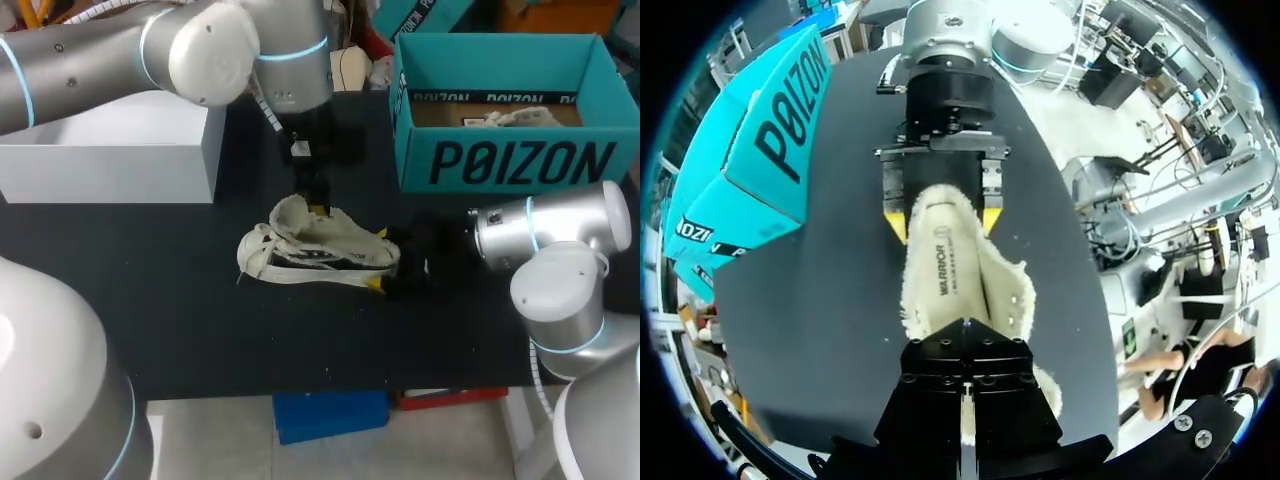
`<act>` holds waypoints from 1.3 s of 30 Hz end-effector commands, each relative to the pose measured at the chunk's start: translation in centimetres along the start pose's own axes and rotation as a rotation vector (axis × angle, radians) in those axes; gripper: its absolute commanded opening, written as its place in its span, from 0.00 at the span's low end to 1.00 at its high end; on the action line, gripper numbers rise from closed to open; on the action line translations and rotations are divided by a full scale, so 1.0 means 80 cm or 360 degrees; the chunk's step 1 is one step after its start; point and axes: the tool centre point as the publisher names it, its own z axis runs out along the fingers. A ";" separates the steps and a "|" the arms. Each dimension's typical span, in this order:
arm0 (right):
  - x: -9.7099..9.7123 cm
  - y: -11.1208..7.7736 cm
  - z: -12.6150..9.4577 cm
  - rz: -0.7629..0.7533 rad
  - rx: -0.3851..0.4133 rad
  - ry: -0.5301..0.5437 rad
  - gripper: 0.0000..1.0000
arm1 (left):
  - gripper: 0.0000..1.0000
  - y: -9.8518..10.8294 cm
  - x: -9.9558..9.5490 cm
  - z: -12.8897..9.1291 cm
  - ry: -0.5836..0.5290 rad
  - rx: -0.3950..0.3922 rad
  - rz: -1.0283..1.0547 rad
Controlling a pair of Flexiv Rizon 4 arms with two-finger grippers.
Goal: Take the shoe out of the shoebox, open the shoe tongue, remove and reinsert the insole, then place the shoe into the shoebox
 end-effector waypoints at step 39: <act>0.000 0.000 0.002 0.0002 0.0005 -0.0001 0.00 | 0.00 -0.020 0.005 0.139 0.0252 0.0084 0.0066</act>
